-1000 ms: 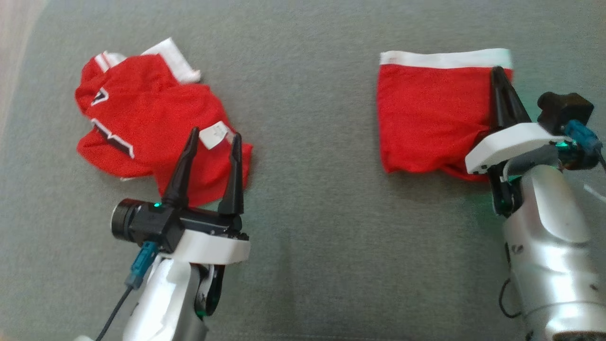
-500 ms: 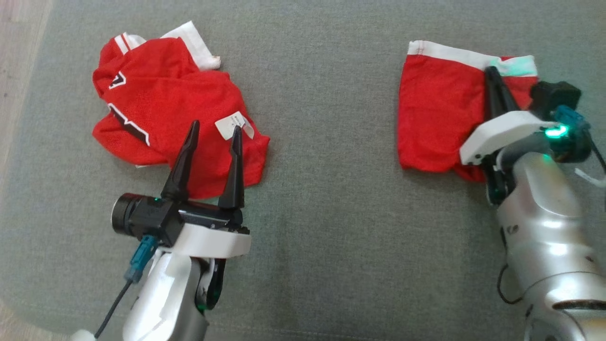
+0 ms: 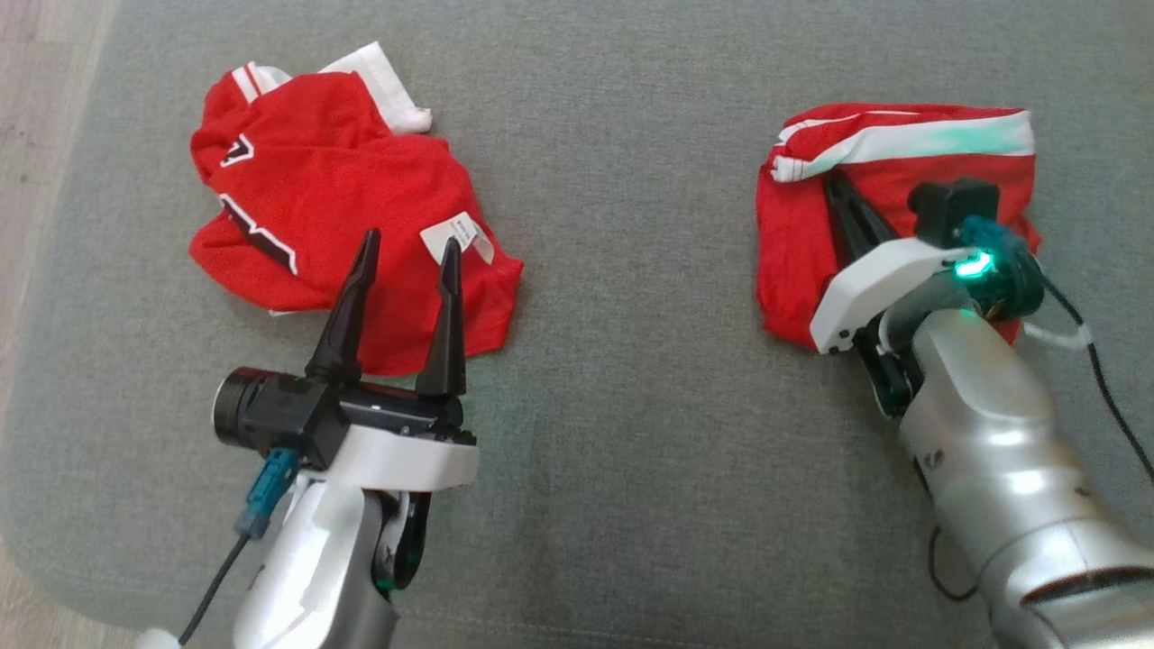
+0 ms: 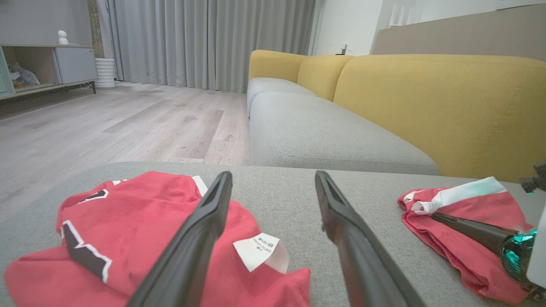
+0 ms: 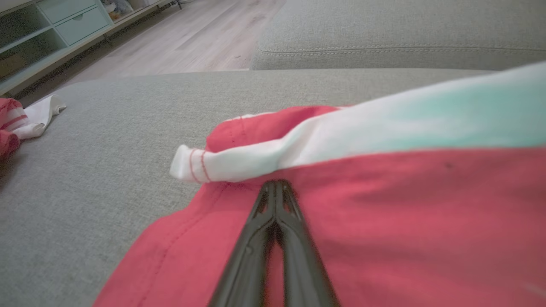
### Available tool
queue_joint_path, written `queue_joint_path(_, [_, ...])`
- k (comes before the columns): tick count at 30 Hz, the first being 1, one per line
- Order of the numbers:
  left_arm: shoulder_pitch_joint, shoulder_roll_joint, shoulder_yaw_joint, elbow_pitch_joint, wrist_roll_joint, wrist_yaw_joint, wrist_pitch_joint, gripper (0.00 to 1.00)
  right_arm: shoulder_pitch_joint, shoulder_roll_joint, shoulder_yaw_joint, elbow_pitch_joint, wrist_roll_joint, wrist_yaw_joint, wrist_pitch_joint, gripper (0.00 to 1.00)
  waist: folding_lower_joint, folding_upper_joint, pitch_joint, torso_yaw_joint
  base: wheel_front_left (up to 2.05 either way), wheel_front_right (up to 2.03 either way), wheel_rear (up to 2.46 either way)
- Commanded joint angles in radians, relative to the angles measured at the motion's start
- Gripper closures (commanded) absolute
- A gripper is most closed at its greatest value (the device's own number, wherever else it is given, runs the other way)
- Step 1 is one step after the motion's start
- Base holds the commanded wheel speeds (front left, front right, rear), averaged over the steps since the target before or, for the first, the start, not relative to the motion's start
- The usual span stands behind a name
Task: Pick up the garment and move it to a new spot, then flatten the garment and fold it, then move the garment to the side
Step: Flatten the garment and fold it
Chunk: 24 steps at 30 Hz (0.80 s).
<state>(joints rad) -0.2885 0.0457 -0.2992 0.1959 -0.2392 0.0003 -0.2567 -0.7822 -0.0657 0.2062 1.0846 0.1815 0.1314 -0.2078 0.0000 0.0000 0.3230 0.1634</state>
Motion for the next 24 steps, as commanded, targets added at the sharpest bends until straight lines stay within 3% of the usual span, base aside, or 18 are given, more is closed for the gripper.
queue_joint_path(1, [-0.015, 0.005, 0.02, -0.031, -0.005, 0.006, -0.005, 0.0, -0.016, 0.015, 0.018, 0.007, -0.008, -0.001, 0.015, 1.0, 0.0, 0.0, -0.001, 0.003, 0.0, 0.0, 0.0])
queue_joint_path(6, [-0.012, 0.005, 0.026, -0.024, -0.006, 0.009, -0.005, 0.0, -0.031, 0.015, 0.03, 0.039, 0.034, -0.001, -0.016, 1.0, 0.0, 0.0, -0.018, 0.002, 0.0, 0.0, 0.0])
queue_joint_path(11, [0.008, 0.005, 0.051, -0.022, 0.004, 0.012, -0.005, 0.0, -0.02, 0.015, 0.037, -0.018, 0.098, -0.001, -0.049, 1.0, 0.0, 0.0, -0.062, -0.028, 0.0, 0.0, 0.0])
queue_joint_path(20, [0.065, 0.005, 0.1, -0.027, 0.023, 0.01, -0.005, 0.0, 0.139, 0.015, -0.07, -0.353, 0.07, -0.001, -0.054, 1.0, 0.0, 0.0, -0.155, -0.112, 0.0, 0.0, 0.0])
queue_joint_path(21, [0.072, 0.005, 0.105, -0.027, 0.024, 0.01, -0.005, 0.0, 0.168, 0.015, -0.082, -0.391, 0.058, -0.001, -0.054, 0.66, 0.0, 0.0, -0.164, -0.12, 0.0, 0.0, 0.0])
queue_joint_path(22, [0.079, 0.005, 0.11, -0.027, 0.024, 0.011, -0.005, 0.0, 0.197, 0.015, -0.092, -0.425, 0.049, -0.001, -0.054, 0.0, 0.0, 0.0, -0.174, -0.128, 0.0, 0.0, 0.0])
queue_joint_path(24, [0.094, 0.005, 0.121, -0.025, 0.025, 0.012, -0.005, 0.0, 0.258, 0.015, -0.096, -0.476, 0.04, -0.001, -0.054, 0.0, 0.0, 0.0, -0.192, -0.143, 0.0, 0.0, 0.0])
